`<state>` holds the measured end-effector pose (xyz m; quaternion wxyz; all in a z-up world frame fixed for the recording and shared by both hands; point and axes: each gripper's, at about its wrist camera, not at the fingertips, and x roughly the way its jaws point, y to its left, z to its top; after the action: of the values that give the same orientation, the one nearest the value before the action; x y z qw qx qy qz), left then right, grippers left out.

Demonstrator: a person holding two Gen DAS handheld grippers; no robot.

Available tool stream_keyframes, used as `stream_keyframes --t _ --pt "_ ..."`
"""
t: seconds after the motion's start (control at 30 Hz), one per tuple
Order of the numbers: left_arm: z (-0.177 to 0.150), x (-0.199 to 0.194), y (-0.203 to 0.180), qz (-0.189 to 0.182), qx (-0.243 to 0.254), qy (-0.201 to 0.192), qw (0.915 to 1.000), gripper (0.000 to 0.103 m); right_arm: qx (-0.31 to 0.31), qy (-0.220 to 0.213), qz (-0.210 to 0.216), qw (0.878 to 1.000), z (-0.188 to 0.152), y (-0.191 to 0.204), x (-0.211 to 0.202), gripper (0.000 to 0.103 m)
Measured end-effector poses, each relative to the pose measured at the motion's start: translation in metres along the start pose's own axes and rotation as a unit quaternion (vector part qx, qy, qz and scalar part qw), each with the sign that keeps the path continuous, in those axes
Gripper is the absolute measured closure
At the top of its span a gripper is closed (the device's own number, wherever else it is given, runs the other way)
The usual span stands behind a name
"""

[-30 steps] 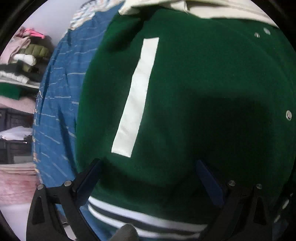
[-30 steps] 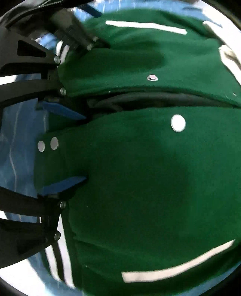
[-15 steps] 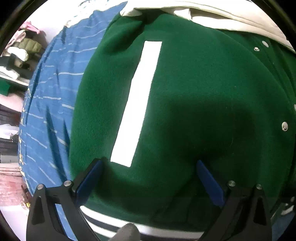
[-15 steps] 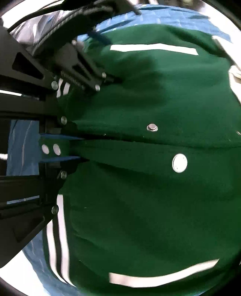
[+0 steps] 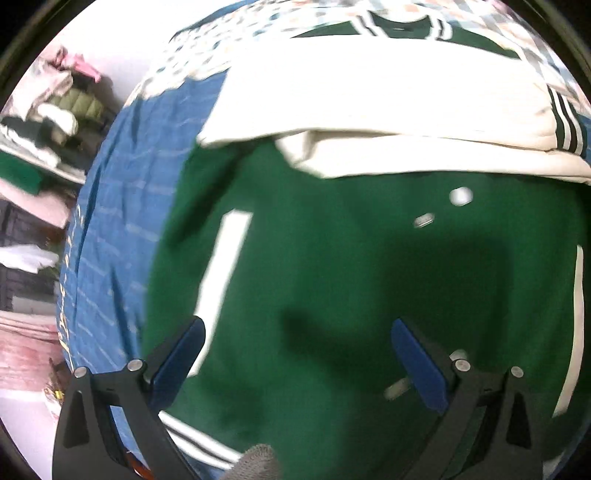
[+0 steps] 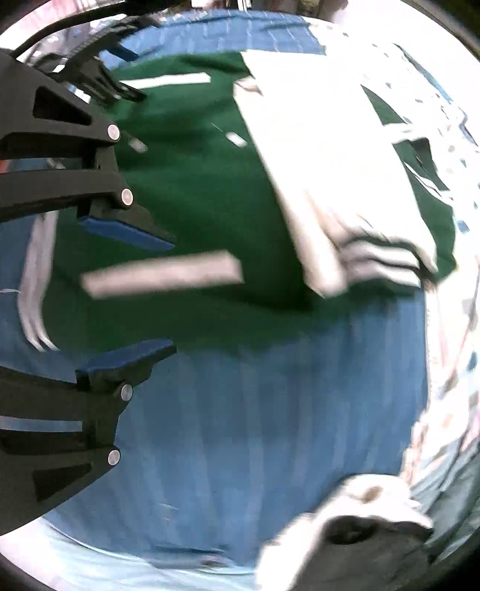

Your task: Fold large clothes

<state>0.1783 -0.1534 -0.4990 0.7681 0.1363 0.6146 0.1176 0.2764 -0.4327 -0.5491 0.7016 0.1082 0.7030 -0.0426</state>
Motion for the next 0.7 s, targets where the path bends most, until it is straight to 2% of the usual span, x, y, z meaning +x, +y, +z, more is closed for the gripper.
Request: stream_keyframes --t 0.03,0.13,0.17,0.27,0.3,0.33,0.37,0.43,0.5,0.57,0.6,0.7 --pt "0.005 0.004 -0.01 0.01 0.003 -0.001 0.9999 0.0 -0.015 -0.001 -0.002 1.0 0.018 -0.011 0.011 0.05" --pt "0.017 0.025 -0.046 0.064 0.017 0.004 0.9978 0.0 -0.059 -0.005 0.004 0.998 0.061 0.004 0.068 0.05" --pt "0.018 0.033 -0.052 0.079 0.015 0.01 0.9967 0.0 -0.074 -0.005 0.003 0.997 0.069 0.021 0.089 0.05" --pt "0.018 0.041 -0.06 0.114 0.008 0.001 0.9934 0.0 -0.132 -0.011 0.012 0.991 0.094 0.025 0.121 0.051" --pt "0.017 0.041 -0.061 0.123 0.006 -0.003 0.9924 0.0 -0.148 -0.02 0.017 0.989 0.098 0.026 0.126 0.054" --pt "0.015 0.039 -0.062 0.127 0.006 -0.005 0.9919 0.0 -0.158 -0.039 0.012 0.987 0.102 0.024 0.128 0.068" --pt "0.013 0.039 -0.062 0.129 0.003 -0.007 0.9917 0.0 -0.158 -0.051 0.018 0.986 0.105 0.018 0.13 0.071" --pt "0.012 0.038 -0.06 0.128 -0.006 -0.007 0.9917 0.0 -0.095 -0.056 0.05 0.993 0.112 -0.012 0.136 0.071" --pt "0.013 0.038 -0.059 0.127 -0.018 0.0 0.9917 0.0 -0.013 -0.051 0.108 0.993 0.11 -0.054 0.145 0.074" --pt "0.014 0.038 -0.056 0.129 -0.033 0.005 0.9911 0.0 -0.012 -0.044 0.128 0.991 0.11 -0.062 0.146 0.073" --pt "0.015 0.039 -0.054 0.131 -0.041 0.006 0.9906 0.0 -0.023 -0.025 0.129 0.991 0.113 -0.062 0.144 0.073" --pt "0.016 0.039 -0.059 0.139 -0.048 0.006 0.9891 0.0 -0.025 0.021 0.145 0.989 0.121 -0.078 0.128 0.062"
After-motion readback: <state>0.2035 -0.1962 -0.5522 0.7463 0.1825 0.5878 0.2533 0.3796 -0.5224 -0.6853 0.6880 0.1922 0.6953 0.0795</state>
